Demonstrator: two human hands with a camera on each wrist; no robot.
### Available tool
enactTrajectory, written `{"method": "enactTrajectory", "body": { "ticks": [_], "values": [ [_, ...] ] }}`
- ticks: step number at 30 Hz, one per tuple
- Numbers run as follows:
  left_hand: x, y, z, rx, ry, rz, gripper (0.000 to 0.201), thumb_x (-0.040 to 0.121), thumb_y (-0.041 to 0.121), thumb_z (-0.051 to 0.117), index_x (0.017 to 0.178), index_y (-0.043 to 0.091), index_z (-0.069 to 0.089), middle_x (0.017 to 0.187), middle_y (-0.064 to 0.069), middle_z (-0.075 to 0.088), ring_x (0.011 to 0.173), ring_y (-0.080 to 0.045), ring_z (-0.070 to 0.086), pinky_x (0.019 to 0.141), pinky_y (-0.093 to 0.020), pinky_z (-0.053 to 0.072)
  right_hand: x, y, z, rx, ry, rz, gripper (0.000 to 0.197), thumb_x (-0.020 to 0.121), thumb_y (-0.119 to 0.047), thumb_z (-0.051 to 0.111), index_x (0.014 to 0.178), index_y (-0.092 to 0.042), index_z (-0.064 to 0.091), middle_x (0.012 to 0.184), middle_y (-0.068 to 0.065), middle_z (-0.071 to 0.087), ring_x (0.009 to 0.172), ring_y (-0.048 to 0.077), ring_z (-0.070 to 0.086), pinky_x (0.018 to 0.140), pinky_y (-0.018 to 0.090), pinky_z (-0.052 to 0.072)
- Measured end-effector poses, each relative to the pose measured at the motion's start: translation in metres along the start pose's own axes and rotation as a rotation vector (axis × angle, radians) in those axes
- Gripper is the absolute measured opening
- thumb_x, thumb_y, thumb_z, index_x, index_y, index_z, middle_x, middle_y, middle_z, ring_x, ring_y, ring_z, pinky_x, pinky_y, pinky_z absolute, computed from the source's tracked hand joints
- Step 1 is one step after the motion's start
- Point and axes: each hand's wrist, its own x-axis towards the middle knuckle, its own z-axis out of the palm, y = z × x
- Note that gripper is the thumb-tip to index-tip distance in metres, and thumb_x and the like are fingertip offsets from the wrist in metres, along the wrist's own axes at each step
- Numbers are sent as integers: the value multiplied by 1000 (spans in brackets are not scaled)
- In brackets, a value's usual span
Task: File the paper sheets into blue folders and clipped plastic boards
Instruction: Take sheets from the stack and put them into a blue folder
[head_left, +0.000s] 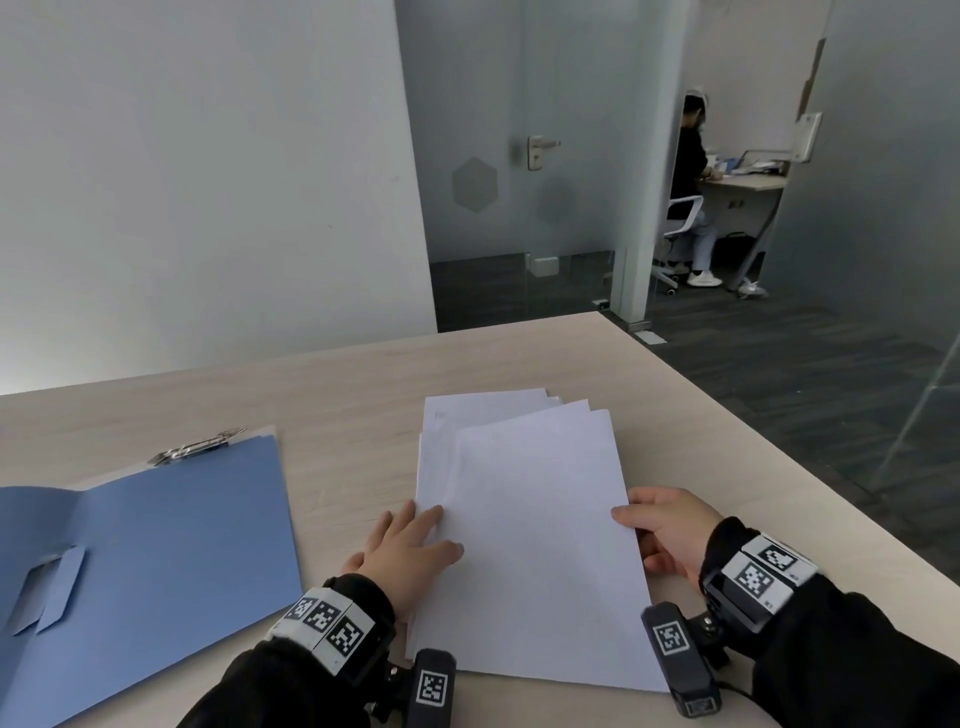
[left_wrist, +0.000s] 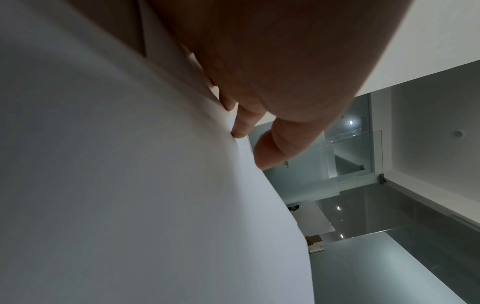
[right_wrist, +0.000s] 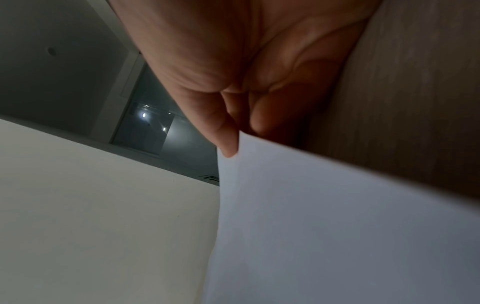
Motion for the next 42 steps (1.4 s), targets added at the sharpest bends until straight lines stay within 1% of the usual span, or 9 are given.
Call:
{"method": "enactTrajectory", "body": {
  "ticks": [4,8,12,14,19,25,33,36,42],
  "values": [
    [-4,-1,-5,-216,39,19,86,64,63,50,145,37,36,162,7,18,150,-14,11,121,-47,11,-10,3,-2,60,45,-69,17,87,-17,64,100,-10,72,95,9,77,74,21,63,52,24,42],
    [-11,3,-13,-555,200,62,55,90,28,59,142,22,42,147,-3,46,127,-20,48,108,-38,37,-29,-4,-7,22,74,-189,15,89,-19,63,96,-16,75,88,4,77,61,13,59,50,25,38],
    [-18,21,-29,-795,299,172,53,93,27,56,144,27,40,132,2,61,111,-19,62,94,-40,50,-45,-25,-6,66,47,-323,15,90,-17,62,92,-20,77,91,9,76,69,19,55,51,26,39],
    [-23,34,-38,-898,302,246,39,91,30,57,130,34,55,114,1,72,101,-23,69,91,-45,55,-53,-39,-4,92,46,-392,15,89,-18,63,92,-22,78,94,17,73,76,25,52,54,27,41],
    [-36,66,-68,-1017,446,407,22,95,18,52,91,27,72,93,5,75,87,-16,67,88,-42,53,-63,-75,1,185,66,-607,19,91,-14,59,94,-21,77,101,10,76,89,28,63,74,41,47],
    [-42,64,-67,-911,473,508,20,99,18,47,97,18,67,85,6,70,76,-8,62,68,-22,49,-60,-70,8,185,58,-625,18,94,-14,57,96,-19,74,101,7,76,96,28,69,88,47,51],
    [-44,39,-21,-827,351,393,22,100,22,45,89,19,63,79,8,70,77,-11,61,71,-29,49,-59,-32,21,139,24,-463,16,95,-13,57,99,-8,71,95,9,77,91,28,72,75,34,55],
    [-43,34,-17,-833,362,384,21,100,23,45,97,13,64,95,-9,72,84,-18,64,82,-38,53,-62,-32,26,173,27,-445,16,95,-12,57,101,-8,71,97,9,77,91,26,73,77,36,55],
    [-57,10,-42,-1017,449,310,21,95,26,48,93,22,69,92,-1,72,86,-20,64,83,-39,50,-75,-48,59,169,-85,-462,17,95,-12,55,102,-10,71,98,10,77,93,28,73,82,41,55]
  ]
}}
